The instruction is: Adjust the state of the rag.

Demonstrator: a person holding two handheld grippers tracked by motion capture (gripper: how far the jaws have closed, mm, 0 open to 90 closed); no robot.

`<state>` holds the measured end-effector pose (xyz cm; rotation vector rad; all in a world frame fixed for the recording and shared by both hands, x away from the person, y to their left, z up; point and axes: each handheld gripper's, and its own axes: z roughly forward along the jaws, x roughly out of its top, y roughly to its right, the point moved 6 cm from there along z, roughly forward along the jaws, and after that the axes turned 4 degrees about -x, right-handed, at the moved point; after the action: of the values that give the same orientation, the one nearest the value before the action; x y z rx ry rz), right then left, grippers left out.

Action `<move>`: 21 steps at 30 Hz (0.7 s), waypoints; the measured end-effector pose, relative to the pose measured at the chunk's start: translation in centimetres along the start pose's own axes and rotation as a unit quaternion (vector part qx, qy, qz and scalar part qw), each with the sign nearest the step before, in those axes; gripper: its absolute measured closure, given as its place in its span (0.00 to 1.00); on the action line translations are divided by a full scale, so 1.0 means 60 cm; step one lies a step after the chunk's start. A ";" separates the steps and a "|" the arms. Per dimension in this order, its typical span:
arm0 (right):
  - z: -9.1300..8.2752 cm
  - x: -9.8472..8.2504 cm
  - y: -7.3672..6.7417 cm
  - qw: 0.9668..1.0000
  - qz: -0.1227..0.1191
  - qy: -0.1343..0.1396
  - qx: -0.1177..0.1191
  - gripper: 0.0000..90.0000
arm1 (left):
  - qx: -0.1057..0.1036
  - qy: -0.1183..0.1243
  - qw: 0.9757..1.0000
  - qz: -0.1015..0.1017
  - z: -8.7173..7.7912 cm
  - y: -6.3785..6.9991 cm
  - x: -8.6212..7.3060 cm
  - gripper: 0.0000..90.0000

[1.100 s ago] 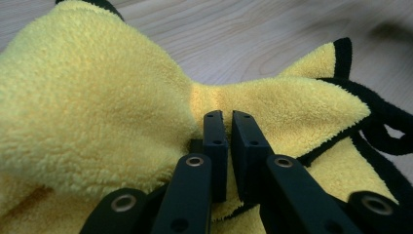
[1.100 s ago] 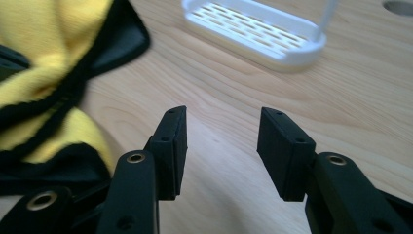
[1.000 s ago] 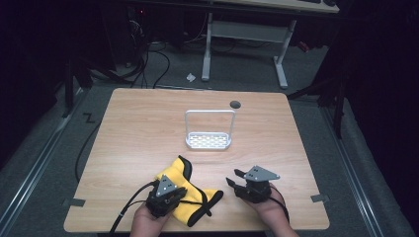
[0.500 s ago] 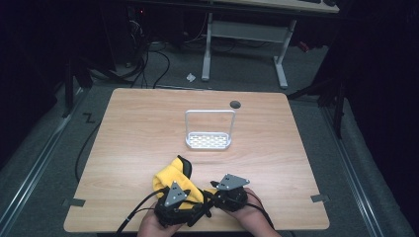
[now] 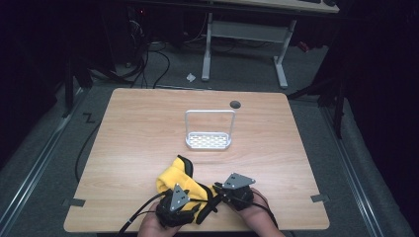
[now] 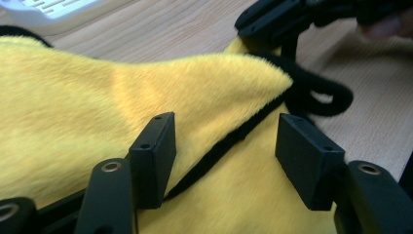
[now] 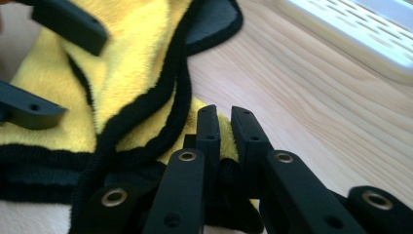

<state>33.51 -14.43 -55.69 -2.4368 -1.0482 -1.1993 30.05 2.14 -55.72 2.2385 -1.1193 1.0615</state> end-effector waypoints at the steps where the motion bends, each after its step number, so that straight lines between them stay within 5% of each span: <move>1: -0.007 -0.006 0.018 1.000 0.014 -0.001 -0.012 0.92 | 0.001 0.001 1.000 0.001 -0.001 0.000 0.000 0.46; 8: -0.015 -0.016 0.061 0.998 0.056 0.004 -0.026 0.92 | 0.011 -0.004 1.000 -0.010 0.001 -0.016 -0.007 0.51; 18: -0.010 -0.017 0.054 0.998 0.046 -0.002 -0.031 0.92 | 0.021 -0.008 0.999 -0.030 0.006 -0.034 -0.009 0.72; 21: -0.010 -0.017 0.057 0.998 0.048 -0.001 -0.031 0.92 | 0.019 0.001 1.000 -0.023 -0.005 -0.027 -0.002 0.68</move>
<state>35.05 -17.69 -55.75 -2.5041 -0.8951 -1.2153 31.18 3.35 -55.68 2.2802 -1.0496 1.0743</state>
